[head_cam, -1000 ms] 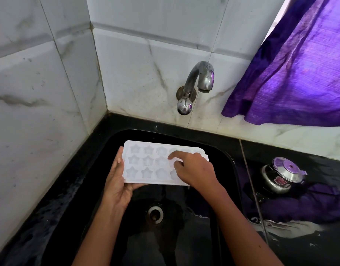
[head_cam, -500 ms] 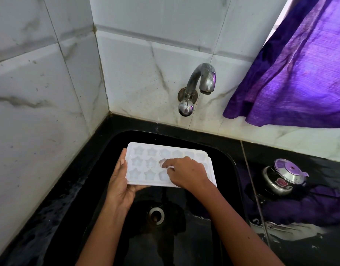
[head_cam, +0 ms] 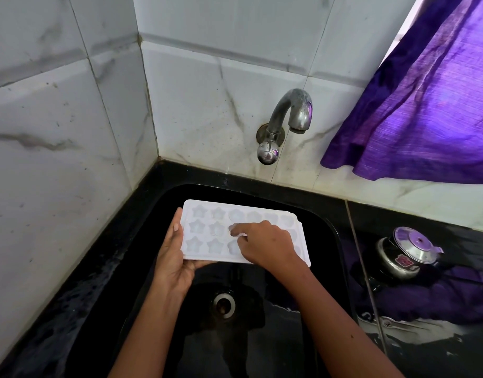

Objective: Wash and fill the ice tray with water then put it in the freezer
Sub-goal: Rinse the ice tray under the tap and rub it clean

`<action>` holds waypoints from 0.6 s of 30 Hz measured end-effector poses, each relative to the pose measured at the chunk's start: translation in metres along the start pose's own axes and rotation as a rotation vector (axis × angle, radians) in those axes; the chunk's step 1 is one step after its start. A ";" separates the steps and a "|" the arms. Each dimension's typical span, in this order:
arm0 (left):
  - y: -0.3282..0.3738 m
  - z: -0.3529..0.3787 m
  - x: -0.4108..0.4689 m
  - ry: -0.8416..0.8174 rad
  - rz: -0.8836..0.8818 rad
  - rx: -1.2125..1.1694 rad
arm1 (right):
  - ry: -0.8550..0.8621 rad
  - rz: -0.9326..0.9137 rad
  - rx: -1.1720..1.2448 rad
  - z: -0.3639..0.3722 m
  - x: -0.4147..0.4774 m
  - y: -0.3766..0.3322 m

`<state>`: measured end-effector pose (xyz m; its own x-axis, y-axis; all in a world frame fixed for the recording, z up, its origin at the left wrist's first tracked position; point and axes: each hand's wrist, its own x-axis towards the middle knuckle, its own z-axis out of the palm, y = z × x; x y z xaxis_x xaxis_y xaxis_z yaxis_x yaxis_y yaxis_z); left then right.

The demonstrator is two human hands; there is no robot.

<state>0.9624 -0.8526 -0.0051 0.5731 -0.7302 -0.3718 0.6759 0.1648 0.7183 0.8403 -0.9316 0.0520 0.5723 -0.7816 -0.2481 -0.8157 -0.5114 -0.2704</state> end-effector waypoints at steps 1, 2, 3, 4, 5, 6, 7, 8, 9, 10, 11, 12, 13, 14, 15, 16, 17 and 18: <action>0.000 0.000 0.000 -0.004 0.000 -0.002 | -0.002 -0.002 -0.007 -0.001 0.000 0.000; 0.000 0.000 0.001 -0.008 -0.001 -0.003 | -0.002 -0.004 -0.012 -0.002 -0.001 0.001; -0.001 0.000 0.001 -0.013 -0.002 -0.004 | 0.001 -0.003 -0.016 -0.004 -0.001 0.001; -0.001 0.000 0.001 -0.017 -0.003 -0.002 | 0.010 -0.005 -0.021 -0.006 -0.002 0.001; -0.001 0.001 0.001 -0.019 -0.003 0.000 | 0.025 -0.009 -0.028 -0.008 -0.003 0.001; -0.002 0.001 0.001 -0.018 0.000 0.002 | 0.042 -0.018 -0.032 -0.009 -0.004 0.000; -0.002 0.001 0.000 -0.016 0.005 0.001 | 0.057 -0.030 -0.032 -0.010 -0.004 -0.002; -0.002 0.001 0.000 -0.015 0.009 -0.002 | 0.066 -0.041 -0.024 -0.012 -0.004 -0.004; -0.003 0.001 0.000 -0.016 0.011 -0.005 | 0.068 -0.052 -0.009 -0.012 -0.004 -0.006; -0.003 0.000 -0.001 -0.015 0.010 -0.010 | 0.060 -0.062 0.005 -0.013 -0.004 -0.009; -0.003 0.001 -0.001 -0.015 0.007 -0.016 | 0.043 -0.071 0.013 -0.012 -0.004 -0.011; -0.004 0.000 -0.002 -0.017 0.006 -0.022 | 0.023 -0.078 0.013 -0.012 -0.003 -0.014; -0.004 0.001 -0.003 -0.024 0.005 -0.029 | 0.002 -0.081 0.010 -0.011 -0.003 -0.016; -0.004 0.001 -0.003 -0.030 0.005 -0.037 | -0.014 -0.082 0.008 -0.009 -0.002 -0.017; -0.004 0.001 -0.003 -0.031 0.003 -0.044 | -0.025 -0.081 0.007 -0.008 -0.001 -0.019; -0.004 0.000 -0.003 -0.030 0.001 -0.050 | -0.030 -0.081 0.005 -0.007 0.000 -0.019; -0.004 0.000 -0.003 -0.030 -0.001 -0.057 | -0.033 -0.082 0.002 -0.006 0.001 -0.020; -0.005 0.000 -0.002 -0.030 -0.003 -0.062 | -0.036 -0.083 -0.001 -0.005 0.002 -0.021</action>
<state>0.9580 -0.8516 -0.0075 0.5576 -0.7502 -0.3553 0.7055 0.2027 0.6791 0.8584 -0.9246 0.0618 0.6409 -0.7228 -0.2584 -0.7651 -0.5746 -0.2906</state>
